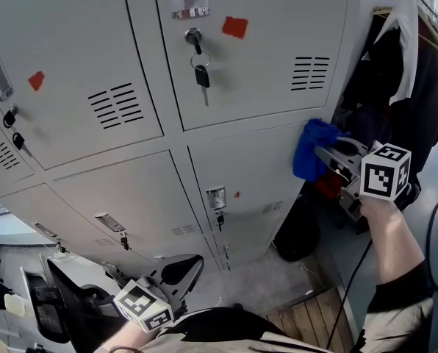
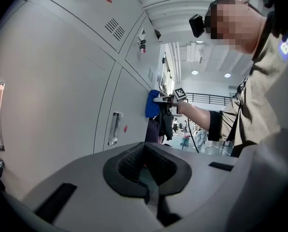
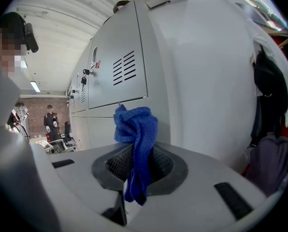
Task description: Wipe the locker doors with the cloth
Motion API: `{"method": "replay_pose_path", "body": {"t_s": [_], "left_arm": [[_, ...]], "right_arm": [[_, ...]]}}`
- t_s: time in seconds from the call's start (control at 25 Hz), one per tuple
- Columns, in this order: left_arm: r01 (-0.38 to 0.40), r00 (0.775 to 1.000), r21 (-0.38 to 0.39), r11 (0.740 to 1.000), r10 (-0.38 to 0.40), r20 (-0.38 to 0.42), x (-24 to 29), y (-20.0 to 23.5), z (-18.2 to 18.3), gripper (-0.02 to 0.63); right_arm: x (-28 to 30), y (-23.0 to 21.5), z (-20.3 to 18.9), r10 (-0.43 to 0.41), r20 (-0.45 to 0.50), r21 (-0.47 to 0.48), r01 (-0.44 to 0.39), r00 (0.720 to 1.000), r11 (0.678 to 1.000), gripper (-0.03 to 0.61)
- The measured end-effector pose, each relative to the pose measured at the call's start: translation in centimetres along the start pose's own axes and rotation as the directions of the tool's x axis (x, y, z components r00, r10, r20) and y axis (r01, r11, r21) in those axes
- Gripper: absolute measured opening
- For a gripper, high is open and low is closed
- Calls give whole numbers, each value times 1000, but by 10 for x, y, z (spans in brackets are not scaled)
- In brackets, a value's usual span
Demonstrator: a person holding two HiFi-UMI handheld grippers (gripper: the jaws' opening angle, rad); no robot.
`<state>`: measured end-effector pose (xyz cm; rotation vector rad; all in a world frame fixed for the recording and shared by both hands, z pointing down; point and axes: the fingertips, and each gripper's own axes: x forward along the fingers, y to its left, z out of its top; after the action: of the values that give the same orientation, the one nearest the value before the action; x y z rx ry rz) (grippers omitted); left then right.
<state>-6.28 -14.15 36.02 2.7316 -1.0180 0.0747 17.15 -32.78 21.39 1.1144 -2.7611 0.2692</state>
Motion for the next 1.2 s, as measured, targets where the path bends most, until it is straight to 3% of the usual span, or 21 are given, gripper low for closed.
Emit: {"method": "replay_pose_path", "body": {"t_s": [0.2, 0.44, 0.72, 0.92, 1.2], "left_arm": [[-11, 1000, 6, 1000, 11, -7, -3, -1, -4, 0], [-33, 999, -15, 999, 33, 3, -13, 10, -6, 0], [-27, 999, -10, 1000, 27, 18, -23, 10, -5, 0], [-53, 998, -23, 998, 53, 20, -37, 16, -7, 0], [-93, 995, -33, 995, 94, 21, -53, 25, -11, 0]], "right_arm": [[-15, 2, -2, 28, 30, -7, -28, 999, 1000, 54], [-18, 82, -4, 196, 39, -133, -189, 980, 973, 54], [51, 174, -33, 381, 79, -46, -378, 921, 925, 54], [97, 197, -58, 376, 27, -60, -374, 926, 926, 54], [126, 171, -77, 268, 7, -57, -267, 963, 962, 54]]}}
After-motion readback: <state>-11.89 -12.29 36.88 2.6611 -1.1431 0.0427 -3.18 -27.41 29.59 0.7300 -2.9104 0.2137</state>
